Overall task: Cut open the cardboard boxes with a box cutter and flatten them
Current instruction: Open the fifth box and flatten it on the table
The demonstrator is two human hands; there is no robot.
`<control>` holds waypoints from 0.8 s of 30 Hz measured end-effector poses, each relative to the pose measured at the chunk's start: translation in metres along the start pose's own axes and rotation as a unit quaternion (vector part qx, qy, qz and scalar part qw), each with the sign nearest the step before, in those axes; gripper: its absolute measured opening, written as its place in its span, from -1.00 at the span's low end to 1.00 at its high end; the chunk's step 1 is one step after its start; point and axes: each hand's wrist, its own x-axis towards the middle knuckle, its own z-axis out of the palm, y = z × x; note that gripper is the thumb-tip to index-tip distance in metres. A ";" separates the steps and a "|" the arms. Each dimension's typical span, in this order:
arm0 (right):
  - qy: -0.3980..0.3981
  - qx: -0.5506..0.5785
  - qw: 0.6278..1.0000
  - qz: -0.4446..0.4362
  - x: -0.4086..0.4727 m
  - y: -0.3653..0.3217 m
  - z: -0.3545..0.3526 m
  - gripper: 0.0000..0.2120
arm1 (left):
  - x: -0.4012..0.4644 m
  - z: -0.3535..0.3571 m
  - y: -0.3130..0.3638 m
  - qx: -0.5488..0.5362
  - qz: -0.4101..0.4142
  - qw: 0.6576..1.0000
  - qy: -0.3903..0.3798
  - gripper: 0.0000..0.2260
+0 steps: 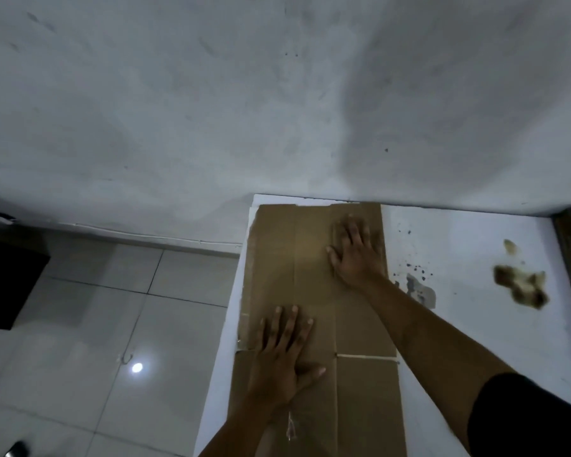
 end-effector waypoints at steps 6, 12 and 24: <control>-0.016 -0.004 0.999 0.029 0.015 -0.007 0.017 -0.32 | 0.001 0.001 0.000 -0.006 -0.002 1.000 0.030 -0.18; 0.008 0.009 1.000 0.006 -0.047 -0.013 0.036 -0.34 | -0.002 0.002 0.000 0.010 -0.010 0.999 0.037 -0.21; -0.008 0.047 0.996 0.075 -0.241 -0.052 0.091 -0.25 | 0.000 0.003 -0.010 0.006 0.004 1.000 -0.026 -0.32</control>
